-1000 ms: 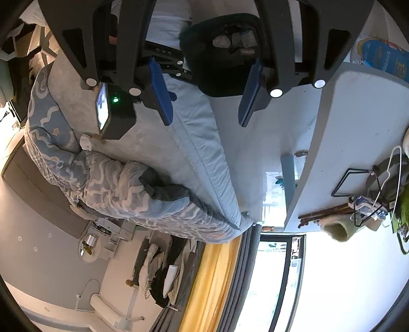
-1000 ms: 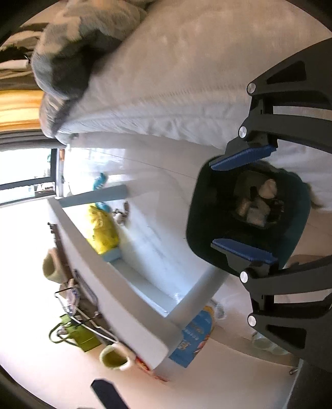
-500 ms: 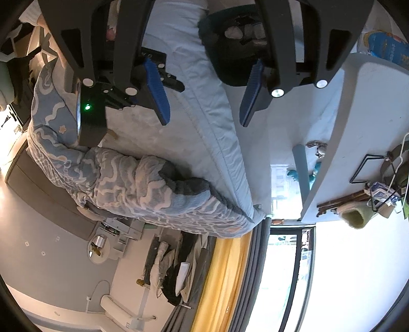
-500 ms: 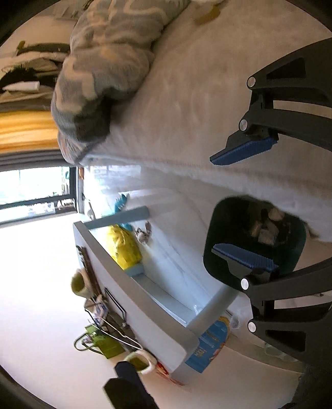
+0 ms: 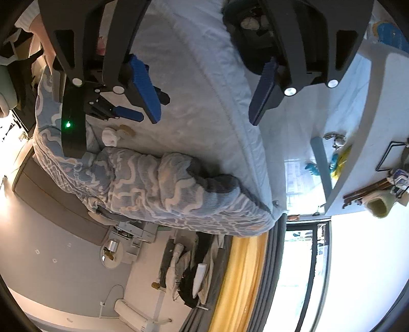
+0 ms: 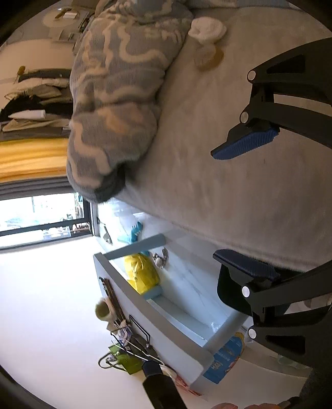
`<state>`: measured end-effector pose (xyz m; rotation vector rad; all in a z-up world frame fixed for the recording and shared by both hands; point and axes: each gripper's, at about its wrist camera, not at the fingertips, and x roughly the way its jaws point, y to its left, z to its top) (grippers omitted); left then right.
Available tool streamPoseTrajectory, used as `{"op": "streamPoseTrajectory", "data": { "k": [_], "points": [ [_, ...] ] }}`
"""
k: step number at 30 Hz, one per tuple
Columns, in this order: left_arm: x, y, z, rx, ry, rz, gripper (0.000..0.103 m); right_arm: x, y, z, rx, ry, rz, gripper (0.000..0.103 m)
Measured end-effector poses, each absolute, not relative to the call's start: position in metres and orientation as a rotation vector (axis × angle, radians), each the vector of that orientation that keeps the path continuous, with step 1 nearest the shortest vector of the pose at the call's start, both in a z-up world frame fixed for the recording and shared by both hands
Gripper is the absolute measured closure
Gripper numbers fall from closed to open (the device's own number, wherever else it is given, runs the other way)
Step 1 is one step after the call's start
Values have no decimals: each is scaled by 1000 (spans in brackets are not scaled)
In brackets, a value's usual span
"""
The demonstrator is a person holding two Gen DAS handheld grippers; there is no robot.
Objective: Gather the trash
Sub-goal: 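Move both open tools back over the bed toward the tape roll and tissue, then grasp the white crumpled tissue with the right tool while the left tool approaches the brown tape roll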
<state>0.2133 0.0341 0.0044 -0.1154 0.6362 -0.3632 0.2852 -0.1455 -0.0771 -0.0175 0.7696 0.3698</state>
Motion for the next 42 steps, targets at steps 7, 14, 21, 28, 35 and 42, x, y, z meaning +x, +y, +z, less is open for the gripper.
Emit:
{"op": "streamPoseTrajectory", "data": {
  "k": [7, 14, 21, 28, 35, 42],
  "points": [
    [229, -4, -2, -97, 644, -387, 24, 292, -189, -70, -3, 748, 307, 20],
    [243, -37, -15, -61, 665, -405, 22, 302, -243, -64, 49, 734, 240, 15],
    [254, -71, -23, -21, 664, -438, 12, 310, -284, -65, 80, 733, 186, 9],
    [271, -100, -35, -1, 691, -495, 6, 326, -313, -71, 74, 757, 125, 4],
    [288, -117, -47, 15, 705, -508, 5, 342, -339, -79, 69, 773, 68, 3],
    [303, -132, -55, 10, 715, -512, 5, 356, -369, -90, 115, 791, 35, 3]
  ]
}}
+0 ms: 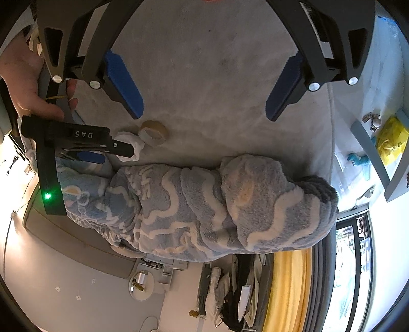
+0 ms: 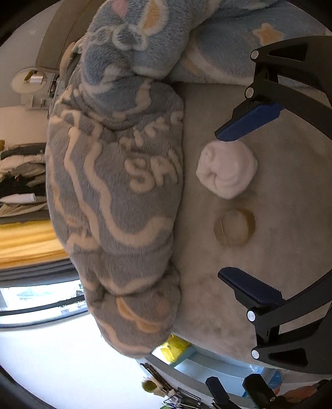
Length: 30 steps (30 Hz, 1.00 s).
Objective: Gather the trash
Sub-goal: 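Grasp the white crumpled tissue with the right tool while the left tool approaches the brown tape roll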
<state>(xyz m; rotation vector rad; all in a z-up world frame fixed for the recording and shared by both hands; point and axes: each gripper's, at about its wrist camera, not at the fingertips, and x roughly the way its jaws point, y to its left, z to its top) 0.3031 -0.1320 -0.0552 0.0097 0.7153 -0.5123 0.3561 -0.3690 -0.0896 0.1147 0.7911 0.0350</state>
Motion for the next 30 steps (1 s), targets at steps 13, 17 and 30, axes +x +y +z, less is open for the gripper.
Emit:
{"op": "streamPoseTrajectory", "data": {
  "k": [13, 17, 30],
  "points": [
    [313, -180, -79, 64, 754, -593, 5, 379, -404, -121, 200, 832, 17, 3],
    [316, -193, -87, 72, 767, -609, 5, 386, -414, -129, 257, 851, 24, 3],
    [332, -229, -103, 72, 792, -651, 5, 395, -424, -143, 288, 888, 86, 44]
  ]
}}
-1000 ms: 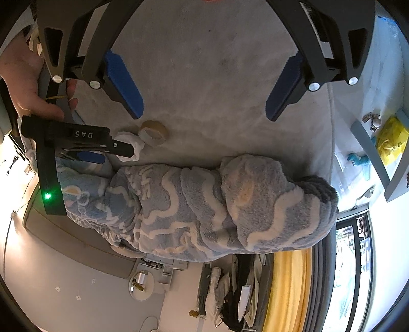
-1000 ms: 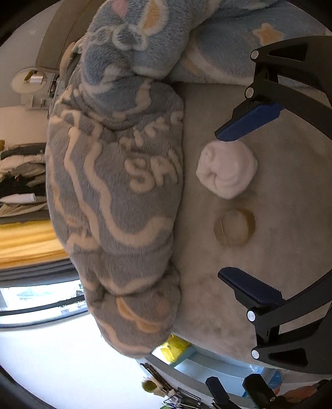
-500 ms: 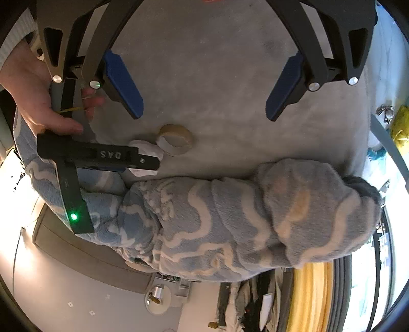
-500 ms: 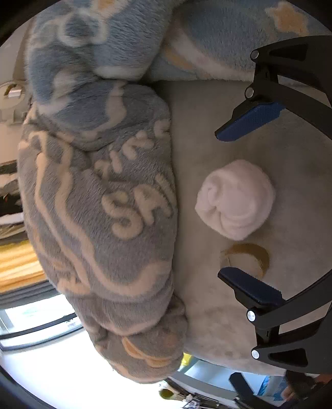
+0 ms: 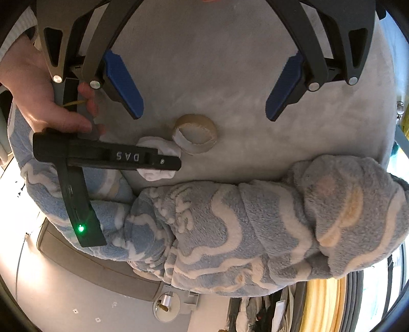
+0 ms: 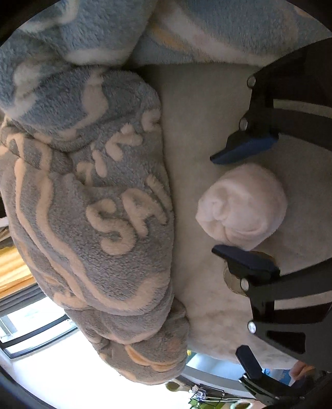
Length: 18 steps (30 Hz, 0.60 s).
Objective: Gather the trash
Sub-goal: 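Grasp the white crumpled tissue with the right tool while the left tool approaches the brown tape roll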
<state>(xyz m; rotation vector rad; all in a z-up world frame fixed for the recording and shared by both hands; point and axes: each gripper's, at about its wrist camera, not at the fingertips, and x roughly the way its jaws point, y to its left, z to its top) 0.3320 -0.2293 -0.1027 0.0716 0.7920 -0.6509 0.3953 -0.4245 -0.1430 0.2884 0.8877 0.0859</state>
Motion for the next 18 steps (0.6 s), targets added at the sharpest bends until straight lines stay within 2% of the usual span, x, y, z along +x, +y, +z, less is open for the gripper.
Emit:
{"op": "streamPoseTrajectory", "data": {
  "k": [6, 12, 18],
  "points": [
    [341, -241, -108, 51, 806, -653, 6, 399, -418, -142, 255, 891, 130, 54],
    [349, -253, -116, 62, 838, -637, 6, 398, -426, -133, 255, 869, 133, 56],
    [358, -265, -123, 63, 879, -607, 18, 395, -436, -122, 243, 843, 145, 56]
  ]
}}
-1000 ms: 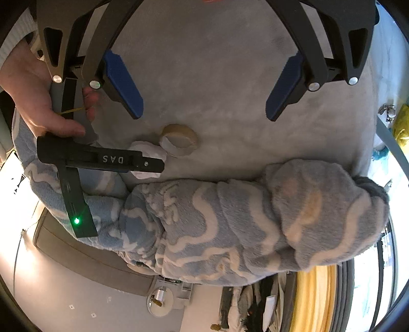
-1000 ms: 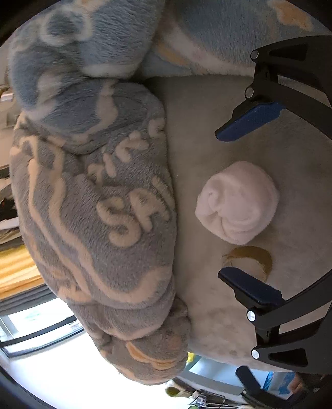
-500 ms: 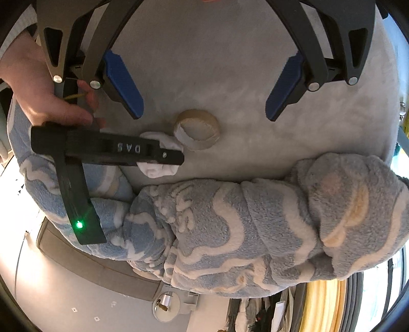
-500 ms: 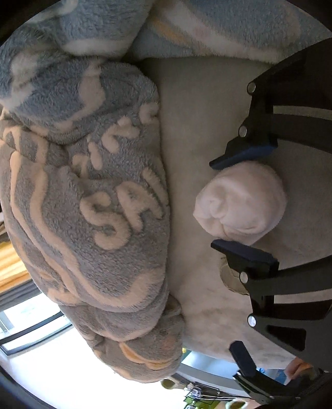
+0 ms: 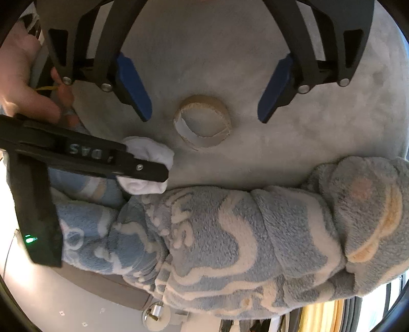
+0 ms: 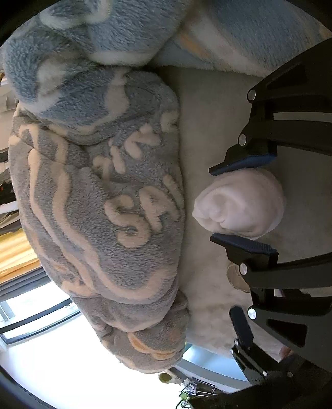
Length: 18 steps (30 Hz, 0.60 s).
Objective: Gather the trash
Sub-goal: 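Grasp the white crumpled tissue with the right tool while the left tool approaches the brown tape roll, then close the left tool on the brown tape roll rim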
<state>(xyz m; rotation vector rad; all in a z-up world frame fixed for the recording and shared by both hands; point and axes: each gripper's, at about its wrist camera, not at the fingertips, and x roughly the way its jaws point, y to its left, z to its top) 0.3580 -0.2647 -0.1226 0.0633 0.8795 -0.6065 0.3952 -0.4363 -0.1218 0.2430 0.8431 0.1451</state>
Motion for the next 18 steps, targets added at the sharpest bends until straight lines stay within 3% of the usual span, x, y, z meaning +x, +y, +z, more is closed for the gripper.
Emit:
{"op": "streamPoseTrajectory", "data": {
  "k": [12, 18],
  "points": [
    [372, -287, -139, 109, 925, -547, 45, 389, -438, -116, 189, 833, 184, 56],
    [369, -287, -135, 109, 904, -550, 52, 387, -436, -111, 182, 826, 185, 56]
  ]
}}
